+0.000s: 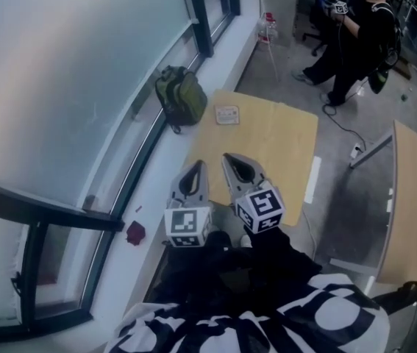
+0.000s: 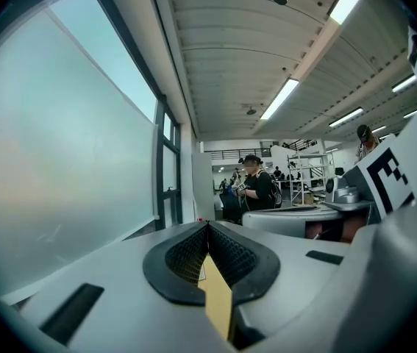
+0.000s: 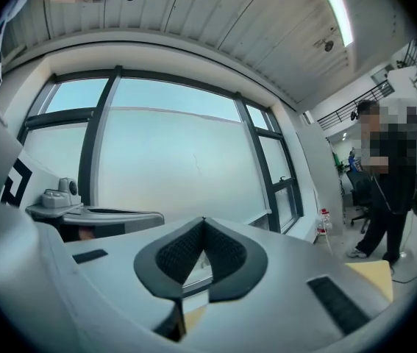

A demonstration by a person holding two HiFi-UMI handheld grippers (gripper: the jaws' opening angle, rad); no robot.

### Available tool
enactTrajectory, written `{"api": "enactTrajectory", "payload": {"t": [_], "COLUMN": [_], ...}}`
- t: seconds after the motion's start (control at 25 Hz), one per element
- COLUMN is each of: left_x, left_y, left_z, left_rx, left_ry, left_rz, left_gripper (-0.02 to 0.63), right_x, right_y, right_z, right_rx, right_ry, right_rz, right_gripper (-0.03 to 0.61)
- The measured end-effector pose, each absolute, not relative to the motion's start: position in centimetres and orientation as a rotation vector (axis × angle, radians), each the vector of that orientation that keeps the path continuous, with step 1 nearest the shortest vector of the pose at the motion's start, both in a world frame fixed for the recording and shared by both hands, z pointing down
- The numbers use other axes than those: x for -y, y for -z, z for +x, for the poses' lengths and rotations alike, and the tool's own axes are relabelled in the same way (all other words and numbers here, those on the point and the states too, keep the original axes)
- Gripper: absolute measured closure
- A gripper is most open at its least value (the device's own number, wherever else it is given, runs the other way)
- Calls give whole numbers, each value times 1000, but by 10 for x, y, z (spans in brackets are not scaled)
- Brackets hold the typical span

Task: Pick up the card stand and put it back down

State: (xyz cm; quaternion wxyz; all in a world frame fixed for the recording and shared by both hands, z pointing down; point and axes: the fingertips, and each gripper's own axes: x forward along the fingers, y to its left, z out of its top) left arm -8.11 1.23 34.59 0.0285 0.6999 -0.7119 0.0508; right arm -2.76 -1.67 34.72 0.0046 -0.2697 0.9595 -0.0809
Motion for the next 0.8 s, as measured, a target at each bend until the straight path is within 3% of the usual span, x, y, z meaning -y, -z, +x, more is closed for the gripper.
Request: {"api": "enactTrajectory", "payload": {"t": [0.44,0.8], "left_x": [67,92], "left_y": [-345,-426], "left_z": [-115,-139], "left_rx": [1895,1551], "left_ry": [-6,-99], "left_rz": [2434,2485], "left_gripper": [609,607], "right_x": [85,101], "right_y": [-365,-428], "right_z": [-64,-65], "right_rx": [-2958,-2943], "right_ry": [222,386], "right_rz": [-1178,-1457], "right_gripper": [557,557]}}
